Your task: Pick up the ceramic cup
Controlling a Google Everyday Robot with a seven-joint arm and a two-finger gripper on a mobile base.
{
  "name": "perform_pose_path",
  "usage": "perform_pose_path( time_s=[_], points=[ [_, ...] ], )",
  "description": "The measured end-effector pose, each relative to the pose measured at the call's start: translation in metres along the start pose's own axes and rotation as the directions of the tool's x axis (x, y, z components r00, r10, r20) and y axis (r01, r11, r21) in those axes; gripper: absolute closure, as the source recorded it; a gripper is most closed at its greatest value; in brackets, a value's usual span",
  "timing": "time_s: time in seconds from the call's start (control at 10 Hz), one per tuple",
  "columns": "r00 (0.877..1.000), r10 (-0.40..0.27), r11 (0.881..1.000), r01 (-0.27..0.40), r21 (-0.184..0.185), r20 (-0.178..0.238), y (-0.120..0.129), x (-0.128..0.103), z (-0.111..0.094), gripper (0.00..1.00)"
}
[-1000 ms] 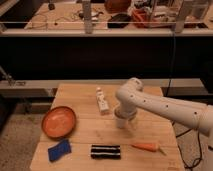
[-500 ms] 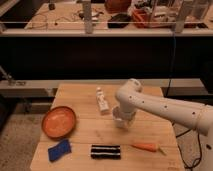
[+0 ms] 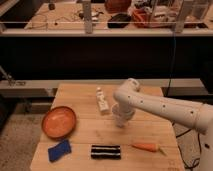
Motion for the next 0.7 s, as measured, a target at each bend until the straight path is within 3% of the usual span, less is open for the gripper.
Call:
perform_pose_path(
  time_s=[0.7],
  points=[
    [1.0, -0.025, 1.0, 0.025, 0.007, -0.006, -0.007, 0.004, -0.023, 0.96]
  ],
)
